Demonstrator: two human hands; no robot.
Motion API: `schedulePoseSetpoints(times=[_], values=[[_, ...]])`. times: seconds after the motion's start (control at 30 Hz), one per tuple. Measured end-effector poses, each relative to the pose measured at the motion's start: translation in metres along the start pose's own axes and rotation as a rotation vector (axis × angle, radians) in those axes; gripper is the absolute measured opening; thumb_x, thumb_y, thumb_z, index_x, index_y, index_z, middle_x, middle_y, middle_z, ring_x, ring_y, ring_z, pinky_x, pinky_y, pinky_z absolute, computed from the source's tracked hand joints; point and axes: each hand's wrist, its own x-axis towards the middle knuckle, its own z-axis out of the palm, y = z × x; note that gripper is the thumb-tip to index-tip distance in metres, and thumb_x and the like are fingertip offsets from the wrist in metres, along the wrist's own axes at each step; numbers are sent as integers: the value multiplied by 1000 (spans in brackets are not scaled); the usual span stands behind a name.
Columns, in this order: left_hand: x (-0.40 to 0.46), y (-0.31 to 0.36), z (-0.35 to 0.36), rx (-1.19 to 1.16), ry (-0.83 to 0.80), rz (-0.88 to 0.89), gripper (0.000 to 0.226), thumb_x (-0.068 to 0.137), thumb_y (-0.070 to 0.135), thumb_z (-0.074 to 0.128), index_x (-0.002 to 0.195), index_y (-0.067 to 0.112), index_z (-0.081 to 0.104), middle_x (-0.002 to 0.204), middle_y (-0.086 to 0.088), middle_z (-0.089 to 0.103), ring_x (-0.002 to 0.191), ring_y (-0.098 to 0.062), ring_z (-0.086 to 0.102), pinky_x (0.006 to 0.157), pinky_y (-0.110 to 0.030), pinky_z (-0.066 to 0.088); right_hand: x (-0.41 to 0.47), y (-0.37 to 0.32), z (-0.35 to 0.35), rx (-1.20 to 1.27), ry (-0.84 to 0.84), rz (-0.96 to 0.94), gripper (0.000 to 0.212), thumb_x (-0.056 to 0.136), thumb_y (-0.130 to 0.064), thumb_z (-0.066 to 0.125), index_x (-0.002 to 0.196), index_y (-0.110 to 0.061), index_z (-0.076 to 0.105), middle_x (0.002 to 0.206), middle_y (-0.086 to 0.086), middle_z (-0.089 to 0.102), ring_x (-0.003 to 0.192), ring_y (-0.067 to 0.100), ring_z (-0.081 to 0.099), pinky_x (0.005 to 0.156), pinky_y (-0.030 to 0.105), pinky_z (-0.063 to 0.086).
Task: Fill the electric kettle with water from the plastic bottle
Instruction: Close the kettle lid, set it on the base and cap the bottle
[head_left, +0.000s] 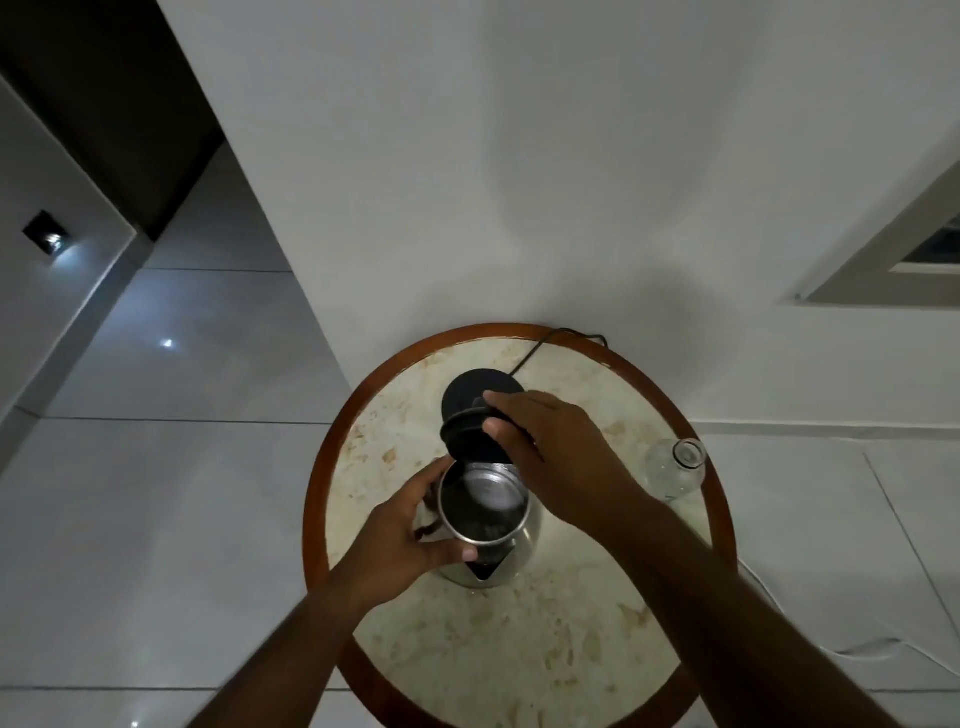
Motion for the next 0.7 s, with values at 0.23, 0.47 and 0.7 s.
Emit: schedulePoseSetpoints(times=[0.23, 0.47, 0.7], values=[[-2, 3, 0, -38, -11, 17, 85, 64, 38, 87, 125, 70, 37, 126, 40, 51, 116, 15, 48, 87, -10, 47, -34, 0, 6, -99, -142, -153, 28, 86, -29, 67, 108, -11, 66, 103, 9, 68, 96, 21, 60, 85, 29, 46], [-2, 4, 0, -42, -16, 34, 86, 68, 34, 87, 123, 74, 34, 122, 51, 45, 113, 25, 43, 79, -2, 43, -45, 3, 28, -343, -214, -312, 18, 70, -21, 82, 83, -11, 74, 85, 5, 67, 88, 26, 61, 74, 37, 55], [-1, 4, -6, -51, -52, 28, 87, 70, 26, 86, 118, 78, 35, 118, 53, 45, 111, 28, 42, 80, -4, 45, -41, 13, 34, -205, -129, -177, 26, 80, -24, 73, 105, -15, 68, 109, 6, 60, 104, 24, 53, 84, 32, 50]])
